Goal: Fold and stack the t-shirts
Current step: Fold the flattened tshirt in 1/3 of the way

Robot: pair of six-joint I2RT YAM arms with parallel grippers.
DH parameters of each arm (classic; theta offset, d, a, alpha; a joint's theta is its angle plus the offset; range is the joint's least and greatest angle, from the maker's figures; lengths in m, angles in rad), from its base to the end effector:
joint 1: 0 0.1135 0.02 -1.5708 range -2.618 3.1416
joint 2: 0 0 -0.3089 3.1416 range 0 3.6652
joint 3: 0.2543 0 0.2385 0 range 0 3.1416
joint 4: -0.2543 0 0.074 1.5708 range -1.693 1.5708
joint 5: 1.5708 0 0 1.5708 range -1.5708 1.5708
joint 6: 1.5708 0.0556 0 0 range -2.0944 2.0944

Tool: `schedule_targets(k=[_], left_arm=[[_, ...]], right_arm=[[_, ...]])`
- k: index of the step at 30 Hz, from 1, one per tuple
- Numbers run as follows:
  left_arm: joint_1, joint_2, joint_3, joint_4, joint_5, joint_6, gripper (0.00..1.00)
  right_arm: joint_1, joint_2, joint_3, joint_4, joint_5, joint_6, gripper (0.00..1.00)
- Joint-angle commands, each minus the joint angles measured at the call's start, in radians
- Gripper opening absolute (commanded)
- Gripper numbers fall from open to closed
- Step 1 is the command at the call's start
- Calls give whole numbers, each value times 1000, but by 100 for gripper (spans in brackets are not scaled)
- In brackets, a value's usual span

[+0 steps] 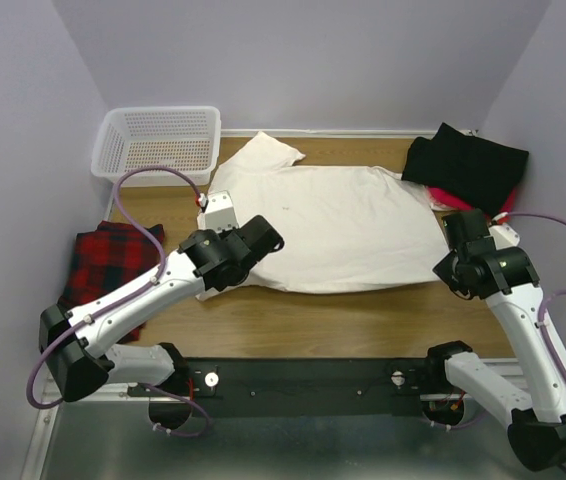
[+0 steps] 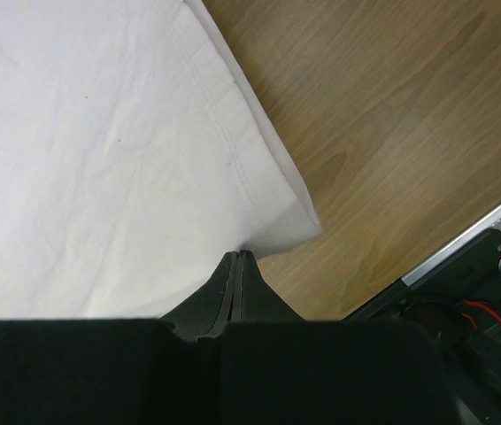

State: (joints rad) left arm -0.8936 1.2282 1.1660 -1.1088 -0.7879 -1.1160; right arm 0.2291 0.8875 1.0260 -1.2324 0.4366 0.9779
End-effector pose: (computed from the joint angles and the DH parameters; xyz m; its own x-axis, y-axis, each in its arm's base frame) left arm 0.1525 -0.1268 0.3457 -0.5921 -0.2749 -0.7576 -0.3530 0.9335 -0.0628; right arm 0.1051 0.0004 0.3338 -0.4973 0.6557 -0.5680 0.7082 0.6851 0.1708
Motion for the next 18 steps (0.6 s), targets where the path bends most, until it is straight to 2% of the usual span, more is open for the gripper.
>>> schedule_targets(k=[1,7,15,18], left_arm=[[-48,24,-6,-11,-28,-85,0],[-39,62,55,-13,-111,-62,0],[100,125,165,-10,-201,-4,0],[137,145,205,33,-218,79,0]], right_arm=[[-2,-10,-29,-26,14,27,1],[-4,11,-29,2,17,24,1],[-2,76,8,57,94,22,1],[-2,123,14,100,119,13,1]])
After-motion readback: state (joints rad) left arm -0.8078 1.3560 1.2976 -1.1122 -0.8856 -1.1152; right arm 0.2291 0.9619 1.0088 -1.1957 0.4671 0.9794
